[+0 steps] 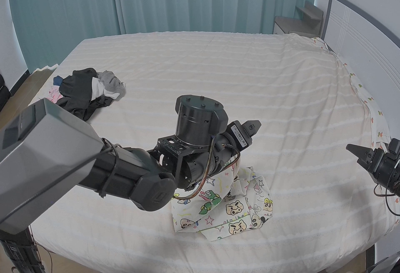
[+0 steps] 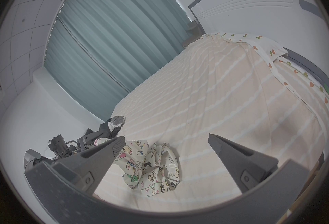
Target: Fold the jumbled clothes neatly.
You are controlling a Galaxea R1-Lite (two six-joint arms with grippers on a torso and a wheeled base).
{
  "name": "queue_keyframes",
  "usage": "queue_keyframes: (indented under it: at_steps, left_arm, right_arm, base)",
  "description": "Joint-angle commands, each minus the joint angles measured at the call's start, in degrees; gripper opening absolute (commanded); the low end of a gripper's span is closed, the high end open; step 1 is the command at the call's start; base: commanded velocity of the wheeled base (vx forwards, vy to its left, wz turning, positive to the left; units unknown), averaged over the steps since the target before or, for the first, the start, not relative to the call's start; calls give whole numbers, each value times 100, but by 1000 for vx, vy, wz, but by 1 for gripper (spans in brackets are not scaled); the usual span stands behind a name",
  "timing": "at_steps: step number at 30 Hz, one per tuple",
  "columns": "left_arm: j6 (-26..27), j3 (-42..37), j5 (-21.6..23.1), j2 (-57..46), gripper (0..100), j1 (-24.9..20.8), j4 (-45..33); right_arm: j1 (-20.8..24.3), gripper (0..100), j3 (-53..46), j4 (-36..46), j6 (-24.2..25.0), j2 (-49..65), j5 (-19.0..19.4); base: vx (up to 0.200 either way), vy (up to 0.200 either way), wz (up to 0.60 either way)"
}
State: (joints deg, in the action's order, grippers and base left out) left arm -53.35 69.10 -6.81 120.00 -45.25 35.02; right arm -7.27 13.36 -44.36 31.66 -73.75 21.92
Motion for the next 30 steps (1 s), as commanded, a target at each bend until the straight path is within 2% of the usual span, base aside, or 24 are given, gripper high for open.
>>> queue_keyframes:
  at_steps: [1,3,6,8,9,14,17,18,24,27,30]
  left_arm:
    - [272,25,137,-56,100,-19,-154]
    - [395,16,374,-135,100,-19,-382]
    - [439,34,1095,-372,100,34,-1059]
    - [430,34,1112,-381,100,34,-1085]
    - [509,174,1332,-460,100,95,-1525]
    - [1731,834,1341,-601,100,385,-3177]
    - [1837,1203,1341,-592,100,473,-3546]
    - [1845,1563,1332,-566,100,561,-3845]
    - [1872,1563,1262,-636,100,596,-3924]
    - [1845,1097,1262,-970,100,623,-3907]
    - [1810,227,1305,-1612,100,781,-3845]
  right_arm:
    - [41,100,-18,-2,-2,-8,5]
    - [59,100,-27,-2,-2,-8,-3]
    - [67,100,-44,-2,-19,-8,-3]
    - [67,100,-44,-2,-19,-8,-3]
    - [67,100,-62,-2,-72,-16,-3]
    - [67,100,-70,-2,-90,-87,-3]
    - [67,100,-70,-2,-107,-87,-3]
    - [67,100,-70,-2,-116,-87,-3]
    - [67,100,-79,-2,-116,-104,5]
    - [94,100,-150,-2,-125,-210,14]
    - [401,100,-255,-11,-151,-359,14]
  base:
    - [0,0,0]
    - [0,0,0]
    - [0,0,0]
    - [0,0,0]
    - [0,0,0]
    - [0,0,0]
    - [0,0,0]
    - [0,0,0]
    - [0,0,0]
    - [0,0,0]
    - [0,0,0]
